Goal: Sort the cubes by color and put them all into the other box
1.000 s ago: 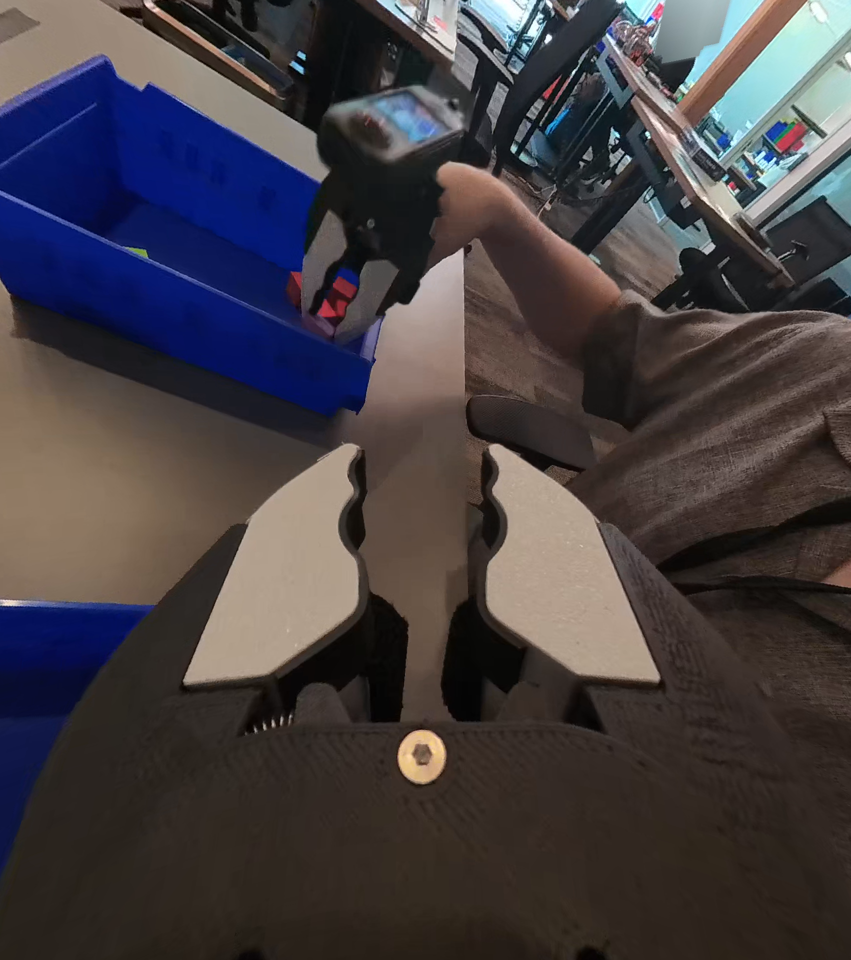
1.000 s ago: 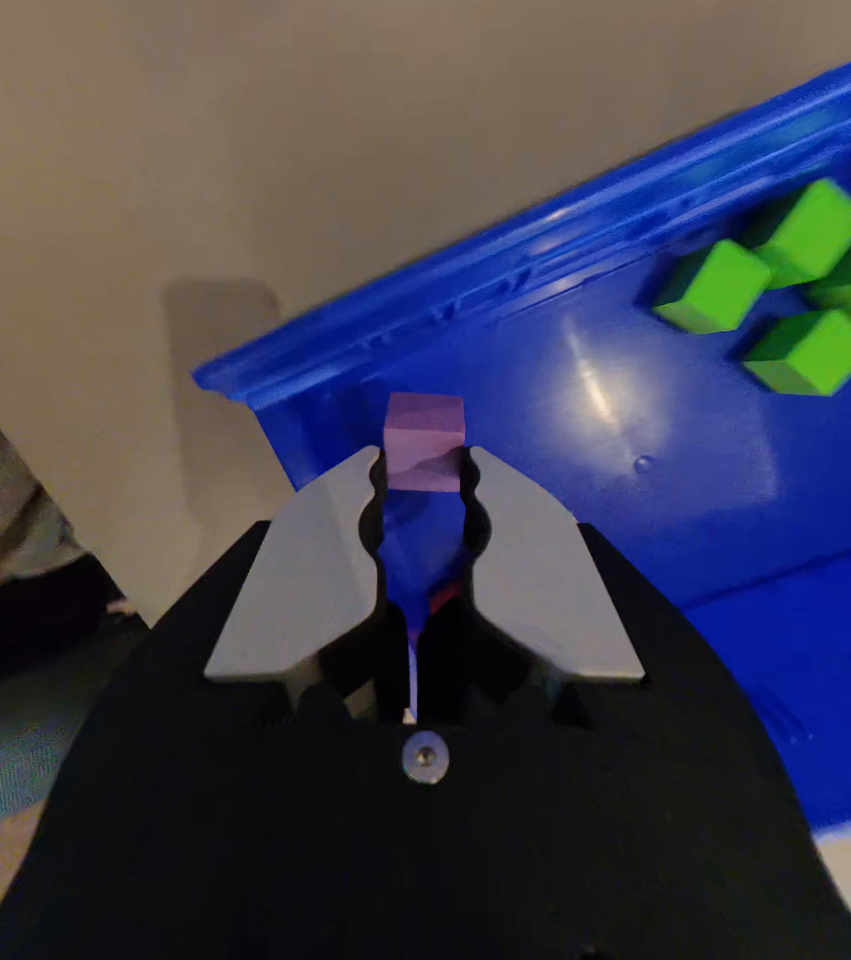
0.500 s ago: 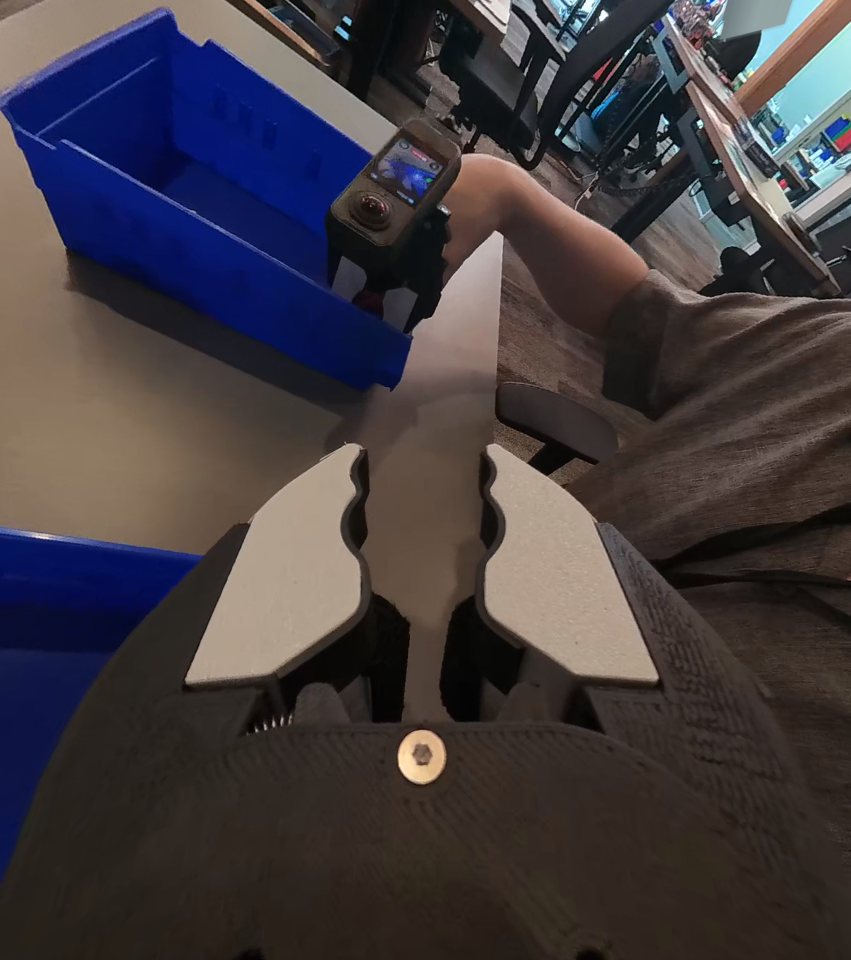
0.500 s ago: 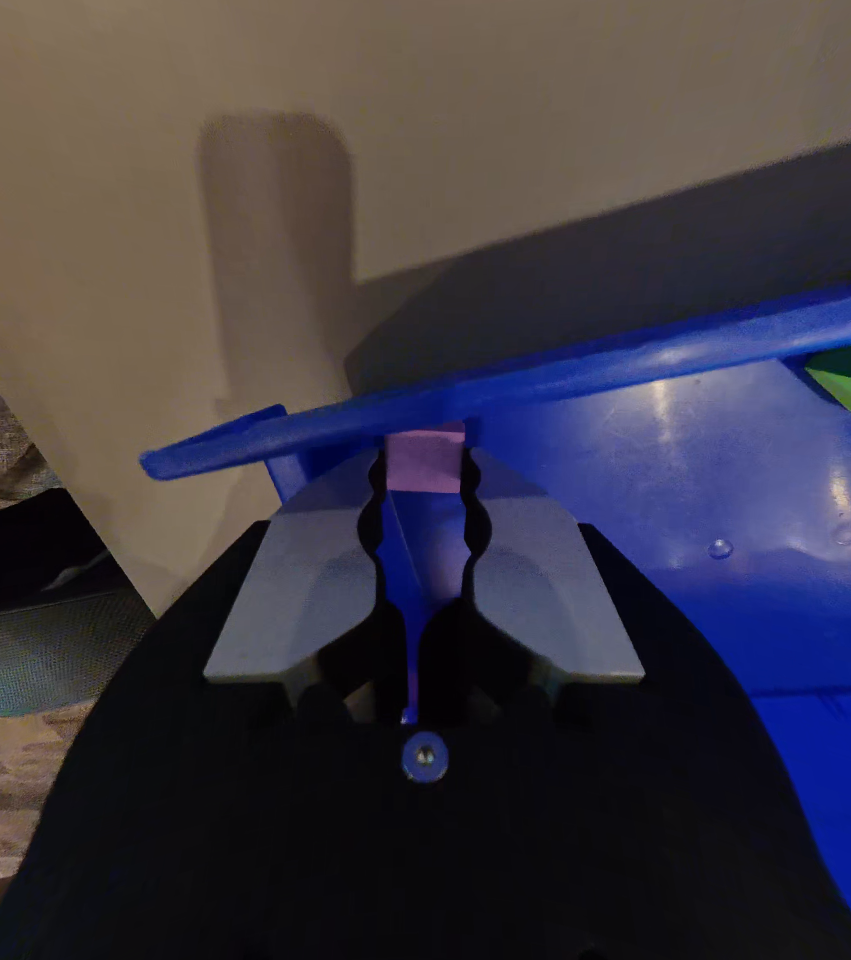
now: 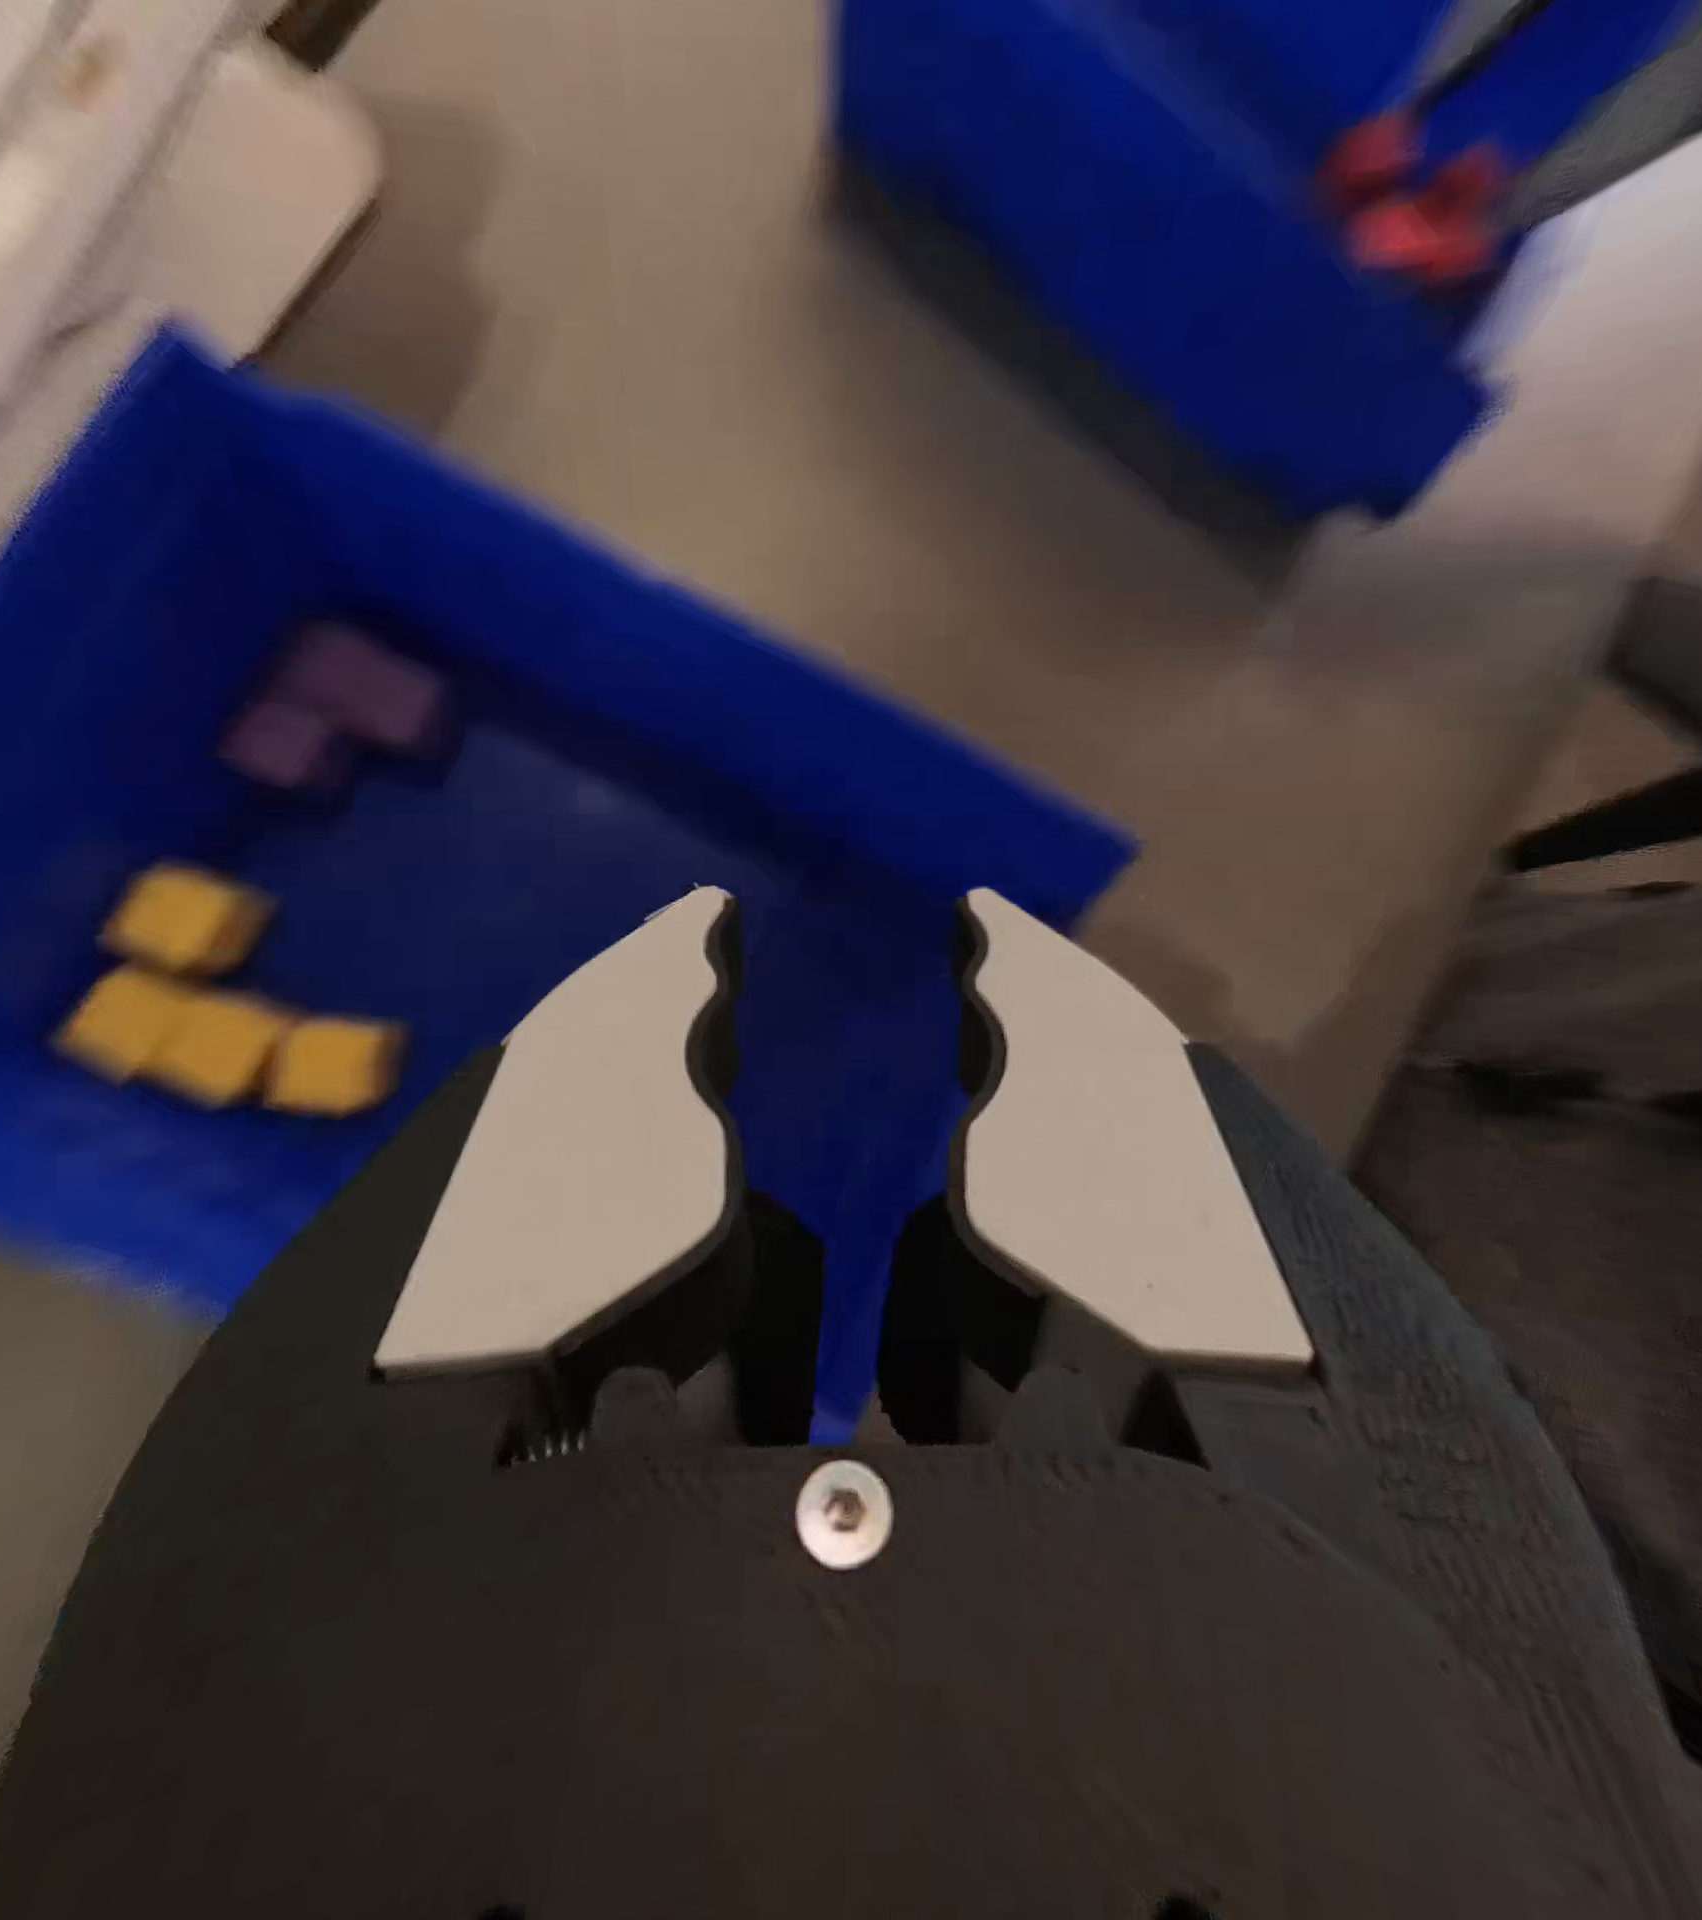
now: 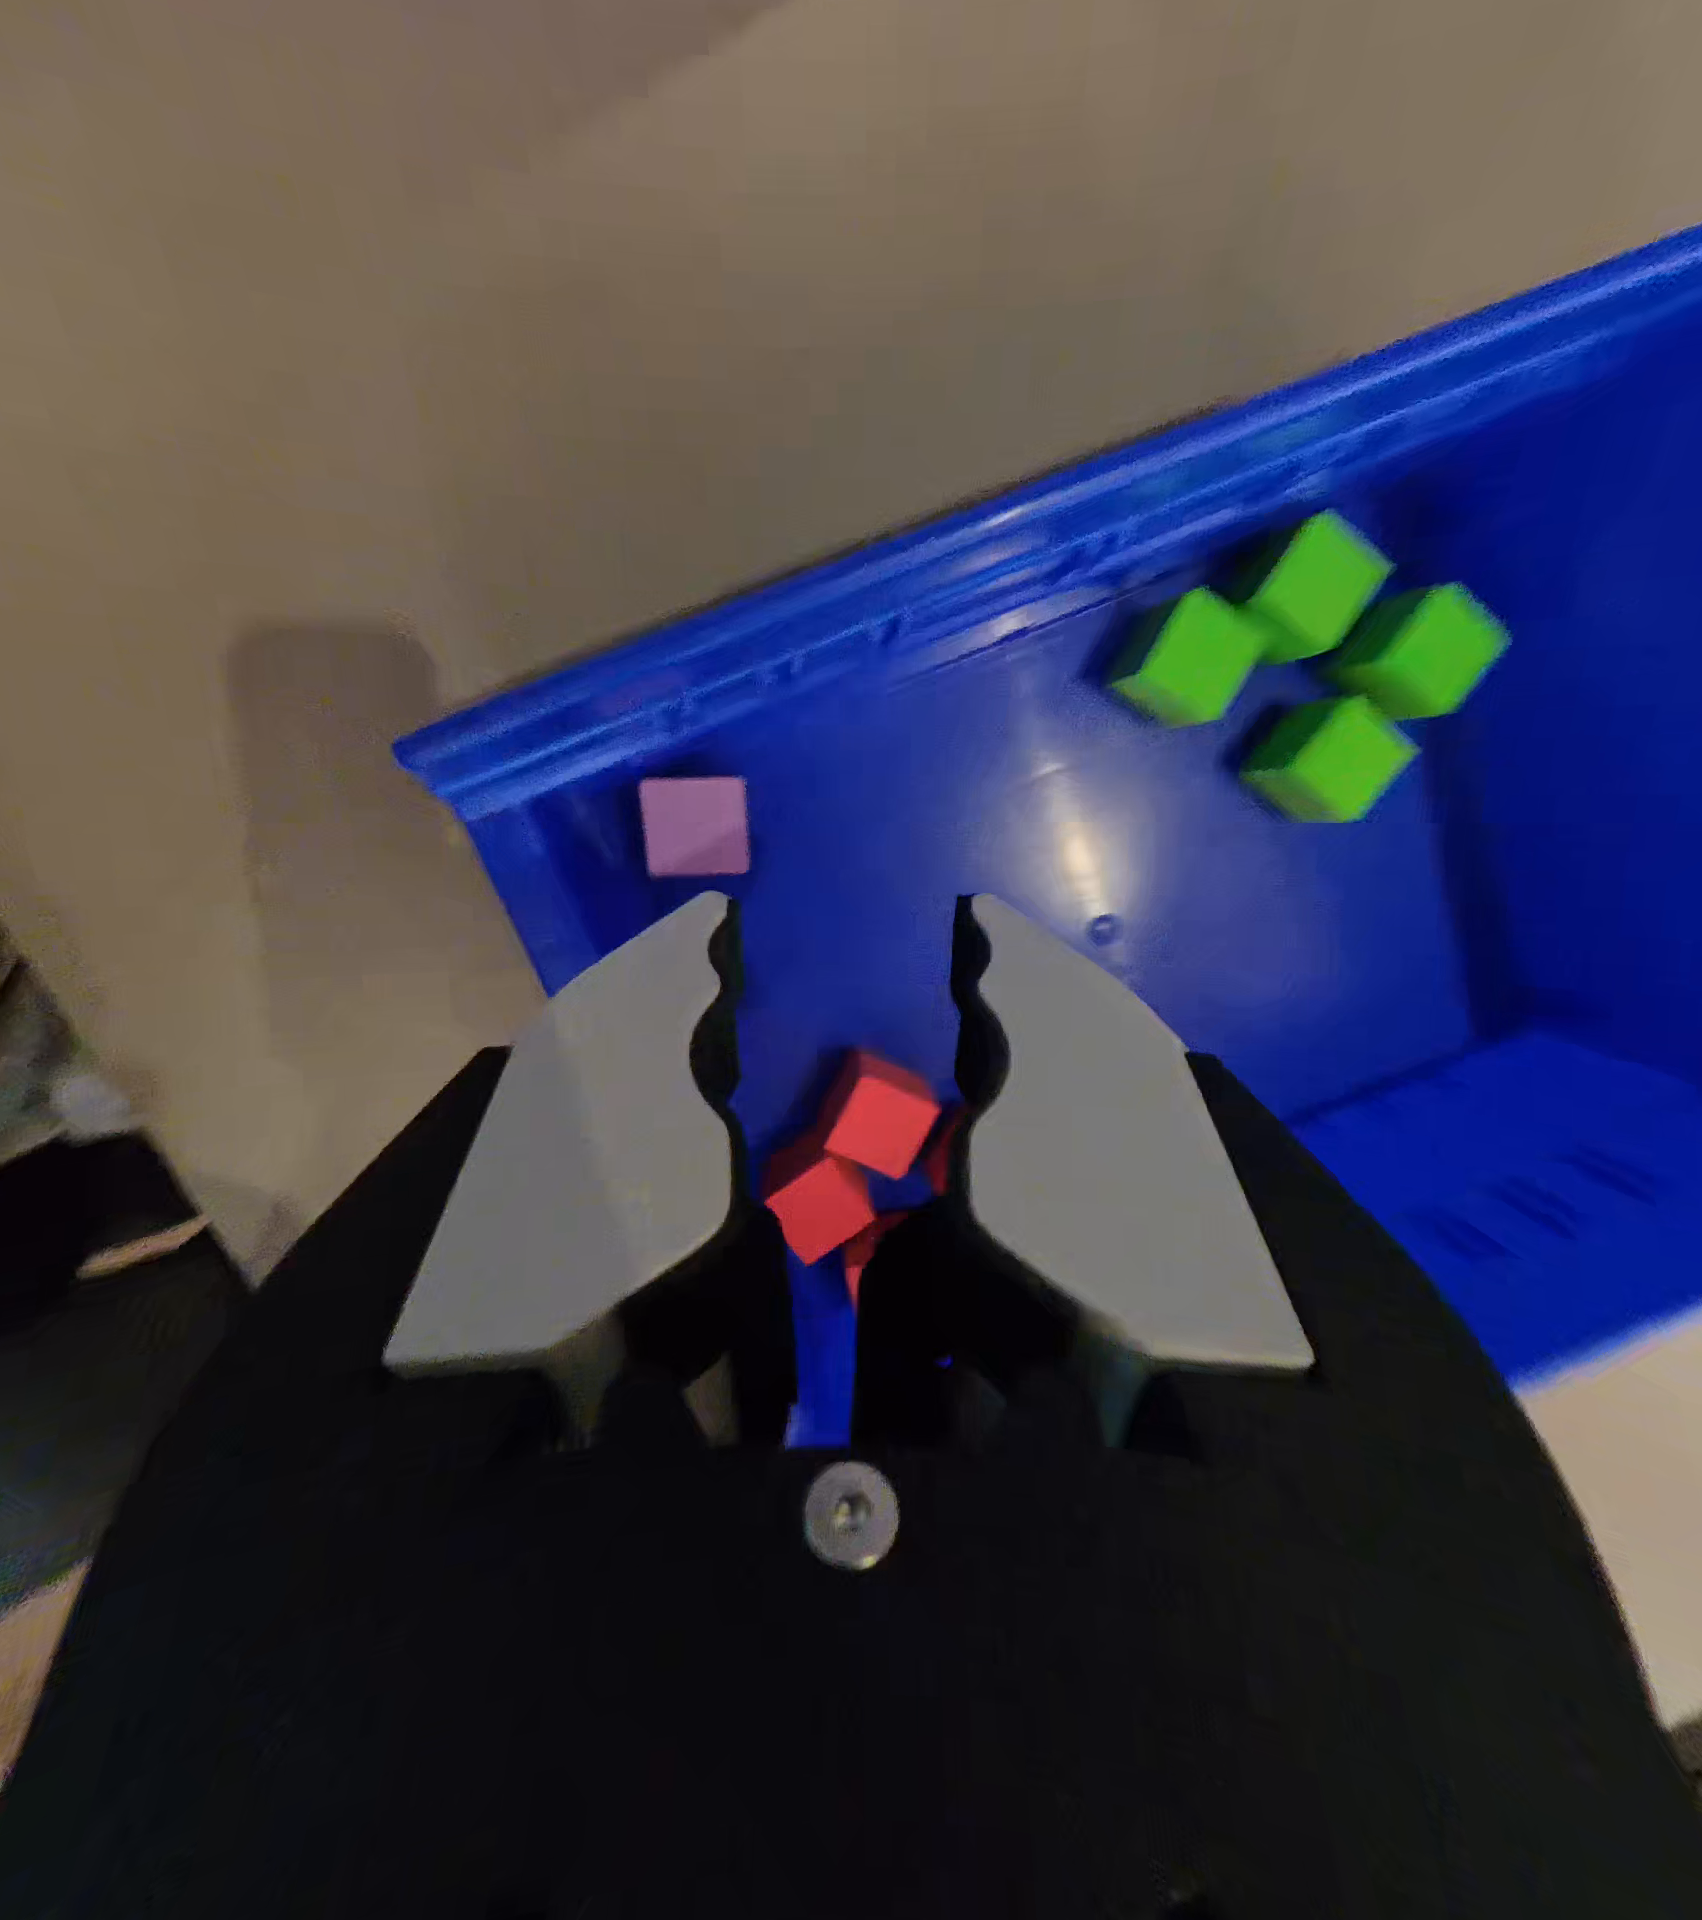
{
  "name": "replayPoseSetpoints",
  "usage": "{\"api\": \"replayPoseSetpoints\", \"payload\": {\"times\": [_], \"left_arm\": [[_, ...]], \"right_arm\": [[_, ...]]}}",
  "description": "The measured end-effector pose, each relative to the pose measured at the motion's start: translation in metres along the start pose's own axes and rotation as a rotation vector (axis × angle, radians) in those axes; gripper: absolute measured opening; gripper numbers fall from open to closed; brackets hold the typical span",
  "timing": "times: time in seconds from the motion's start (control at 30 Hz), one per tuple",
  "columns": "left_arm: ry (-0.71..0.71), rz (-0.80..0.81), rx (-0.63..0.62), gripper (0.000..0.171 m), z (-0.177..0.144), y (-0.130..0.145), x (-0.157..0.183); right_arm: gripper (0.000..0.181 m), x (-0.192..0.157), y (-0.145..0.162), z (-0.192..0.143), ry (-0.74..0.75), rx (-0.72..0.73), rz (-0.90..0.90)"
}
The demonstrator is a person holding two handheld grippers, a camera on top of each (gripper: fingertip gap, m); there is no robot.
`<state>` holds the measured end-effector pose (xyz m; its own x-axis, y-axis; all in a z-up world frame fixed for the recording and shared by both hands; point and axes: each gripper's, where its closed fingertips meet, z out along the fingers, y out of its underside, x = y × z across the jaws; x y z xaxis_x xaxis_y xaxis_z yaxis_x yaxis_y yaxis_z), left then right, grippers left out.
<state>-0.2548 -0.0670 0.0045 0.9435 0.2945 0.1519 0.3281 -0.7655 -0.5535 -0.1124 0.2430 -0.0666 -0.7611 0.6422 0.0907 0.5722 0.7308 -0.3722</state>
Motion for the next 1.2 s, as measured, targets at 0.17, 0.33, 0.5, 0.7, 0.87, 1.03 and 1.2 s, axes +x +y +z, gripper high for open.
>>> {"api": "replayPoseSetpoints", "payload": {"times": [0.17,0.33,0.5,0.7,0.87,1.03,1.2], "left_arm": [[-0.193,-0.056,-0.166,0.041,0.019,0.020,-0.057],[-0.218,0.004,-0.228,0.042,0.066,0.019,-0.074],[-0.225,-0.252,-0.239,0.042,0.110,0.010,-0.094],[-0.250,-0.526,-0.218,0.038,0.140,0.008,-0.118],[-0.272,-0.636,-0.143,0.039,0.146,0.002,-0.128],[-0.321,-0.686,-0.104,0.041,0.153,0.002,-0.135],[-0.388,-0.691,-0.066,0.038,0.159,0.003,-0.139]], "right_arm": [[0.034,0.008,-0.037,-0.042,0.265,0.255,-0.018],[0.032,-0.011,-0.057,-0.043,0.297,0.397,-0.023],[0.032,-0.012,-0.059,-0.027,0.296,0.347,-0.019],[0.032,-0.018,-0.070,-0.019,0.278,0.351,-0.037],[0.032,-0.019,-0.072,-0.016,0.272,0.353,-0.045],[0.032,-0.021,-0.076,-0.018,0.270,0.366,-0.054],[0.032,-0.024,-0.078,-0.020,0.267,0.378,-0.067]]}}
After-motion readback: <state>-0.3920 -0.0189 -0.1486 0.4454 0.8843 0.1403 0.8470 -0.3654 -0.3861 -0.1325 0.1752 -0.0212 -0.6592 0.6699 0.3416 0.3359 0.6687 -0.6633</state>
